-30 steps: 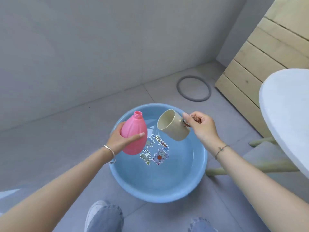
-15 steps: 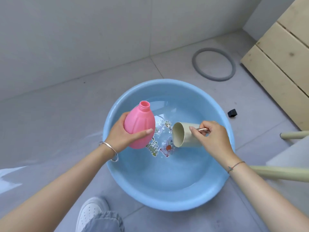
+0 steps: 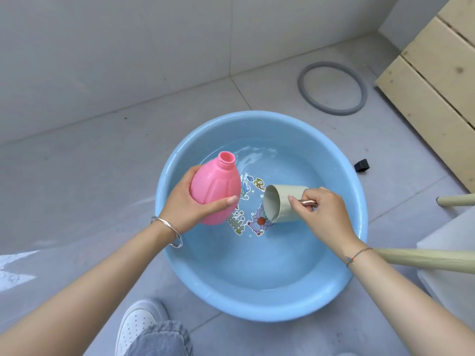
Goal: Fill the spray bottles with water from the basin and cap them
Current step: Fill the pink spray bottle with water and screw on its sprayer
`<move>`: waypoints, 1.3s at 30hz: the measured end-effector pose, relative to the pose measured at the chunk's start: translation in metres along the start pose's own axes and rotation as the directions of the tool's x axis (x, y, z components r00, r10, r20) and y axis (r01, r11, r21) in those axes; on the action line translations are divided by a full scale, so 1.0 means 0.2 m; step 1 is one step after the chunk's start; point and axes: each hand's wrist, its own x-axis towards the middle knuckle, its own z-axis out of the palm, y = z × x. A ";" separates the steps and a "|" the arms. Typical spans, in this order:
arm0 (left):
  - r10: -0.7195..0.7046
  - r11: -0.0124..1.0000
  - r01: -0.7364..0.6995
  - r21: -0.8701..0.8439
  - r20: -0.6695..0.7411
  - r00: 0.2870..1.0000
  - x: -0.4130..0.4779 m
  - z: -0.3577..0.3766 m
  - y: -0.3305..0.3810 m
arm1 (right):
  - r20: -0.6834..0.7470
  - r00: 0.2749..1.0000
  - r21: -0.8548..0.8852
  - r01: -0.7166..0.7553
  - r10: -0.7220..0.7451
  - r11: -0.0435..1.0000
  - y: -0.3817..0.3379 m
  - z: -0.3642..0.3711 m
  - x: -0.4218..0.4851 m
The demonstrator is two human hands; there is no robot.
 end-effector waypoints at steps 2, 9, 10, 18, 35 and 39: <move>0.003 1.000 -0.003 0.001 0.002 1.000 0.00 0.00 0.00 | -0.019 0.998 0.058 -0.053 0.054 0.997 0.00 -0.01 0.00; 0.035 0.999 -0.036 0.030 0.020 0.999 0.00 0.00 0.01 | -0.058 0.938 0.466 -0.278 0.342 0.840 -0.11 -0.18 0.02; 0.039 0.999 -0.040 0.036 0.024 0.999 0.00 0.00 0.02 | -0.050 0.931 0.522 -0.284 0.362 0.804 -0.13 -0.20 0.02; 0.077 0.992 -0.086 0.097 0.089 0.993 -0.02 0.04 0.02 | -0.045 0.937 0.710 -0.214 0.347 0.671 -0.26 -0.35 0.01; 0.084 0.978 -0.109 0.180 0.144 0.986 -0.02 0.09 -0.01 | -0.180 0.968 0.534 -0.054 0.176 0.844 -0.39 -0.45 -0.01; 0.088 0.977 -0.115 0.181 0.152 0.984 -0.02 0.09 -0.01 | -0.206 0.970 0.454 -0.023 0.130 0.891 -0.38 -0.45 -0.01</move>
